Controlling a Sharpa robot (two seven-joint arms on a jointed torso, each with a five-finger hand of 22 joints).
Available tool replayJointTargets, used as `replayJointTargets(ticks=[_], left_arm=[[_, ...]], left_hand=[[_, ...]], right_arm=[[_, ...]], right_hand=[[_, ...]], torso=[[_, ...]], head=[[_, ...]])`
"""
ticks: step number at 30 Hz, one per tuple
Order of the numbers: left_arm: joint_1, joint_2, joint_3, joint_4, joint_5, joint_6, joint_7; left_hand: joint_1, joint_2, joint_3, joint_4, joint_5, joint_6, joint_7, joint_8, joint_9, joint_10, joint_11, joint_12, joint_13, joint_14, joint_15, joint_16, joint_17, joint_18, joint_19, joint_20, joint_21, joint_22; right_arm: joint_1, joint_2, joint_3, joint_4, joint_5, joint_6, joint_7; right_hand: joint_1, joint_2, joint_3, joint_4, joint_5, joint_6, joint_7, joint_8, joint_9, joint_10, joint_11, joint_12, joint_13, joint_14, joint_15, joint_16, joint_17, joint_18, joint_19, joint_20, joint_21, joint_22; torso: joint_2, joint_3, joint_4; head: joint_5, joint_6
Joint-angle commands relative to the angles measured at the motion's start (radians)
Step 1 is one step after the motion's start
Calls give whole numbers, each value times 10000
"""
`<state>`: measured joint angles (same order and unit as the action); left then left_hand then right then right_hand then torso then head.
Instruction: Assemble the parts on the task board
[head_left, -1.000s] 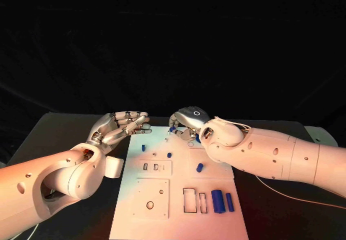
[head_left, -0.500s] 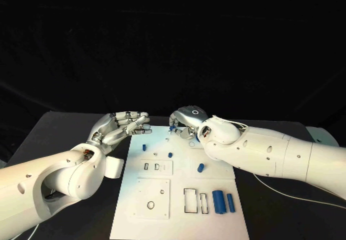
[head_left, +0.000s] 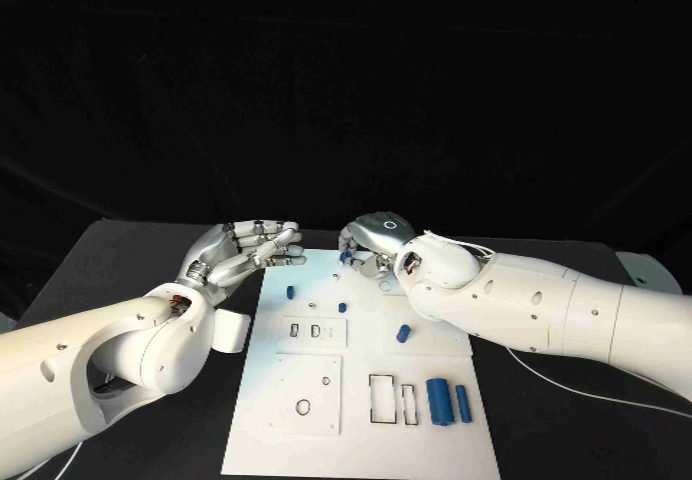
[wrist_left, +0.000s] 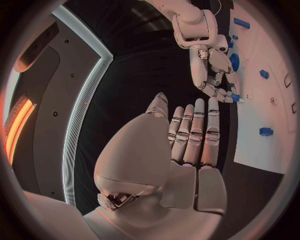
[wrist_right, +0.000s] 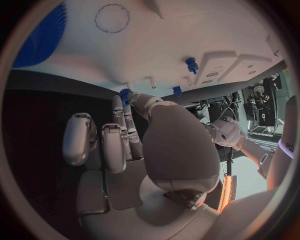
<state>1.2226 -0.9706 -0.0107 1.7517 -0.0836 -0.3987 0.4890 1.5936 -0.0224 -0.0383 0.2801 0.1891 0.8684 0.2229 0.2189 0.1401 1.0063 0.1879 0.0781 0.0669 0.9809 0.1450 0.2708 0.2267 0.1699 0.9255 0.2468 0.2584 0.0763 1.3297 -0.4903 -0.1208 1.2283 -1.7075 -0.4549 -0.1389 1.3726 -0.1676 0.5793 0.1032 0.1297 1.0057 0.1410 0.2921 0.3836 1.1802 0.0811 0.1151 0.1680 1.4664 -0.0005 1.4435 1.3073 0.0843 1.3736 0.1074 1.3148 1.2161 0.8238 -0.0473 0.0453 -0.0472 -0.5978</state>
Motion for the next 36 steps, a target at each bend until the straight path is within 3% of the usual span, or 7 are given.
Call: replayJointTargets(ticks=[1,13,17,23,31,35,36], left_arm=[[19,20,10,2,21,147,34],[26,22,10,-8,21,136,29],[29,55,10,-23,21,135,29],[38,91,10,-37,21,136,29],[44,112,10,-52,21,139,26],[46,107,10,-53,21,134,26],[47,106,10,-54,21,134,25]], left_hand=[[97,28,40,19,50,-30,213,-57,-14,-32,18,-22,-6,-58,-19,-32,9,137,12,38,-52,-8],[101,31,42,18,51,-37,220,-64,-17,-40,26,-35,-5,-79,-13,-46,16,137,10,42,-57,-13],[101,31,42,18,51,-37,220,-64,-17,-40,26,-35,-5,-79,-13,-46,16,137,10,42,-57,-13],[101,31,42,18,51,-37,220,-64,-17,-40,26,-35,-5,-79,-13,-46,16,137,10,42,-57,-13],[101,31,42,18,51,-37,220,-64,-17,-40,26,-35,-5,-79,-13,-46,16,137,10,42,-57,-13],[101,31,42,18,51,-37,220,-64,-17,-40,26,-35,-5,-79,-13,-46,16,137,10,42,-57,-13],[101,31,42,18,51,-37,220,-64,-17,-40,26,-35,-5,-79,-13,-46,16,137,10,42,-57,-13]], right_arm=[[-21,17,-10,37,-60,188,97],[-27,89,-16,-30,-81,236,53],[-31,181,-22,-169,-71,282,98],[-70,346,-33,-417,-63,348,160],[-114,470,-40,-679,-61,539,183],[-121,492,-47,-728,-51,517,219],[-122,478,-48,-715,-52,439,230]], right_hand=[[-98,32,72,8,15,67,7,34,25,90,-14,-36,-13,625,26,51,474,-87,75,-15,56,7],[-129,32,73,19,15,66,4,38,38,102,-15,-42,-16,622,26,45,458,-79,52,-14,32,-26],[-149,20,72,22,15,54,5,34,44,97,-13,-53,-21,620,26,45,453,-77,46,-13,29,-28],[-168,10,75,23,13,34,8,26,49,83,-10,-70,-28,620,28,50,457,-74,35,-12,19,-40],[-271,-51,81,42,-25,-73,42,-25,70,12,23,-152,-64,614,51,59,454,-65,-5,3,-11,-67],[-529,-298,106,130,-150,-623,270,-395,-23,-458,220,-459,-203,573,220,25,360,-6,-223,119,-251,-346],[-648,-482,45,159,-278,-922,332,-617,-99,-812,310,-535,-291,534,298,-33,244,57,-415,198,-490,-631]], torso=[[5,8,-24],[18,6,-21],[23,-4,5],[33,2,-24],[27,-6,-8],[27,-7,-28],[26,-5,-31]], head=[[26,3],[62,29],[33,31],[48,27],[60,-4],[84,2],[87,1]])
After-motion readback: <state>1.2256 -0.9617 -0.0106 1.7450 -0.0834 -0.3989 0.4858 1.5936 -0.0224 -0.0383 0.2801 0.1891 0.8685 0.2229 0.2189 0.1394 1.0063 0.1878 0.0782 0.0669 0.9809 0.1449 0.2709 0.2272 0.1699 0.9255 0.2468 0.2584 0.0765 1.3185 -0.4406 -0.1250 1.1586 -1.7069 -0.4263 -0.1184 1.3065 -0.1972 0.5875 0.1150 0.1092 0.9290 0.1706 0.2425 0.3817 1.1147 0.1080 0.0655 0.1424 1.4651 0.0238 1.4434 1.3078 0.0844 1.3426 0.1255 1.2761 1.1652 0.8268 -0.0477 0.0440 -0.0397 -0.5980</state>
